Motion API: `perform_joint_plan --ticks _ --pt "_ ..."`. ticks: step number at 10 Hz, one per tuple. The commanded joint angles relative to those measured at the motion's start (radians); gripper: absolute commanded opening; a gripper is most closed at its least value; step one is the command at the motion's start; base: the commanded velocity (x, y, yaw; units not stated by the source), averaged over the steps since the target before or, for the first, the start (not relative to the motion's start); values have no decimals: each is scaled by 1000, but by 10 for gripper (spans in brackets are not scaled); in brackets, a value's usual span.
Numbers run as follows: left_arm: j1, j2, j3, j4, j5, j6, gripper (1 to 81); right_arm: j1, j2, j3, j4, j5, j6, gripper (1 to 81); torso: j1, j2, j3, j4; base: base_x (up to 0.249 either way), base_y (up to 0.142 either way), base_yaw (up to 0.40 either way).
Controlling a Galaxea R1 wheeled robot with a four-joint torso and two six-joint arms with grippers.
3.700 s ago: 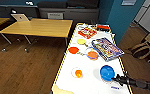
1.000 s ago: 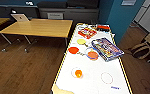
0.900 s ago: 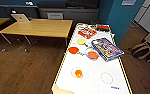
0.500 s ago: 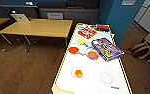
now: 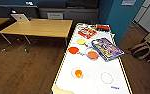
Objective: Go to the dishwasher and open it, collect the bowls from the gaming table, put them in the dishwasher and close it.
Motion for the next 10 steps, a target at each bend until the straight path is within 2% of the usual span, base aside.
perform_joint_plan --ticks 1,6,9,10 --pt "-217 -45 100 -47 218 -19 811 -2 -33 20 -48 -51 -5 10 0 0 0 0 0 0 0" --pt "-485 18 105 -46 350 -111 811 17 -36 38 -58 -56 -3 10 0 0 0 0 0 0 0" --pt "-606 39 78 -47 382 -164 811 25 -34 41 -58 -60 -3 10 0 0 0 0 0 0 0" --pt "-646 59 46 -49 396 -205 811 28 -31 44 -58 -63 -3 10 0 0 0 0 0 0 0"
